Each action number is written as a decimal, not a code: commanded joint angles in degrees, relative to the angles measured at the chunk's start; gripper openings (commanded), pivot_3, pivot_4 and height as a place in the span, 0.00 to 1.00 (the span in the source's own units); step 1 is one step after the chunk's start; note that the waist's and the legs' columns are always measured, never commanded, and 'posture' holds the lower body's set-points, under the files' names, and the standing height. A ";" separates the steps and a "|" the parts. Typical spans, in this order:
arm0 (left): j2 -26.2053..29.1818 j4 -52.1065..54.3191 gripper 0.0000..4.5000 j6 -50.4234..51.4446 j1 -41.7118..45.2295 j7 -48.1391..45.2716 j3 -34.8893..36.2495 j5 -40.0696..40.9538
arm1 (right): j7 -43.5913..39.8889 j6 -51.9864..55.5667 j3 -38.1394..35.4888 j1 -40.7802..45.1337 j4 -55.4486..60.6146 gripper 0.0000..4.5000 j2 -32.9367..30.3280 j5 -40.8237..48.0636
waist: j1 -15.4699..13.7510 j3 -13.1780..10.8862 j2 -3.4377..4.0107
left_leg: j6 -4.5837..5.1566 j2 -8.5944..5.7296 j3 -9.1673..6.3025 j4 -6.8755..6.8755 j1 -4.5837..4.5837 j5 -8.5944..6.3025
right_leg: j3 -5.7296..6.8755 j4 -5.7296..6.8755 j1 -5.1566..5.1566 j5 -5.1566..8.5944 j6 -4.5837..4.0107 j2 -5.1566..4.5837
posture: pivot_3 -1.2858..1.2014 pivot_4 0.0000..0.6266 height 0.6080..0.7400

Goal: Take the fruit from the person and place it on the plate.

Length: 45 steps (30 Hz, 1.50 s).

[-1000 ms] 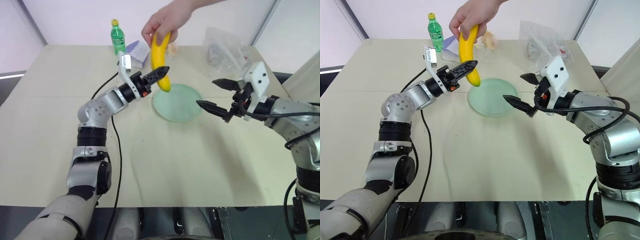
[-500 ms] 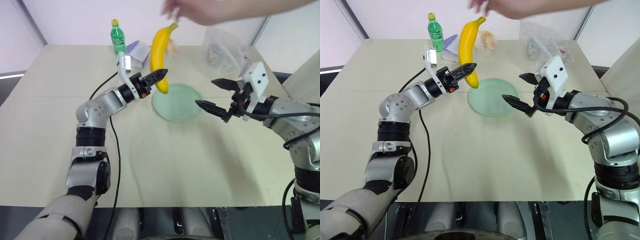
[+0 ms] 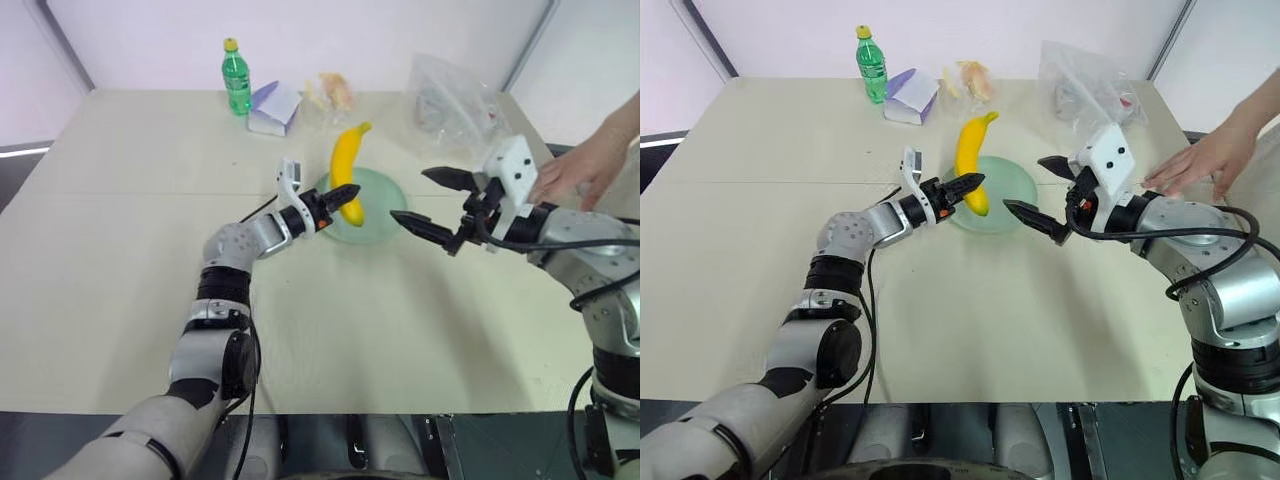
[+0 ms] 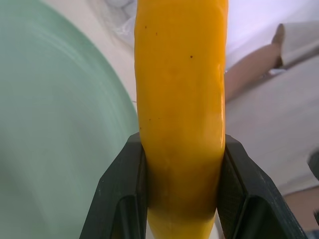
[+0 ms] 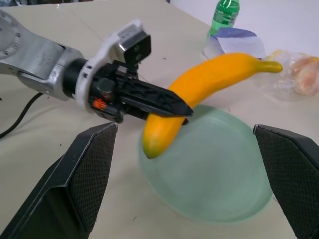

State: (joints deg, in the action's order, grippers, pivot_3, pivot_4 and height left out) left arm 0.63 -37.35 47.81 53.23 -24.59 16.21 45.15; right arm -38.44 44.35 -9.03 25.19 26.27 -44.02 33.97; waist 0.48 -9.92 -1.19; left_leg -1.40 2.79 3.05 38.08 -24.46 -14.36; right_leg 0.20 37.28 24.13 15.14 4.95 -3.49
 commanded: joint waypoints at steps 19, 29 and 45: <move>-4.67 -8.18 0.69 -2.43 2.97 3.81 4.19 -2.30 | 5.72 1.96 -3.68 -3.27 7.12 1.00 0.51 2.56 | 0.03 0.00 0.00 | 0.00 0.00 -0.01 -0.02 0.00 0.00 | 0.00 0.00 0.01 0.00 0.00 0.00 | 0.52 0.24 0.93; -4.39 -3.41 1.00 1.72 2.75 7.34 5.73 -0.61 | 6.09 0.53 -2.59 -2.67 6.07 1.00 1.25 2.10 | 0.04 0.00 0.00 | 0.00 -0.01 -0.02 -0.02 0.01 0.00 | 0.00 0.00 0.00 0.00 0.00 0.00 | 0.52 0.24 0.93; -1.27 15.40 1.00 17.29 1.55 18.79 10.73 7.28 | 5.14 -2.19 -0.35 -1.16 3.75 1.00 2.66 0.40 | -0.01 0.00 0.00 | 0.00 -0.01 -0.03 -0.02 0.00 0.00 | 0.00 0.00 -0.01 0.00 0.01 -0.01 | 0.52 0.24 0.93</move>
State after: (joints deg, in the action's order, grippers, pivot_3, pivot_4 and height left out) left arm -1.05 -25.50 63.13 54.25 -6.67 26.30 50.06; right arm -33.13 43.35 -9.07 23.06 29.59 -41.51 34.55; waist 0.47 -9.92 -1.19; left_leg -1.41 2.78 3.01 38.06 -24.46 -14.36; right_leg 0.21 37.28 24.12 15.14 4.96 -3.50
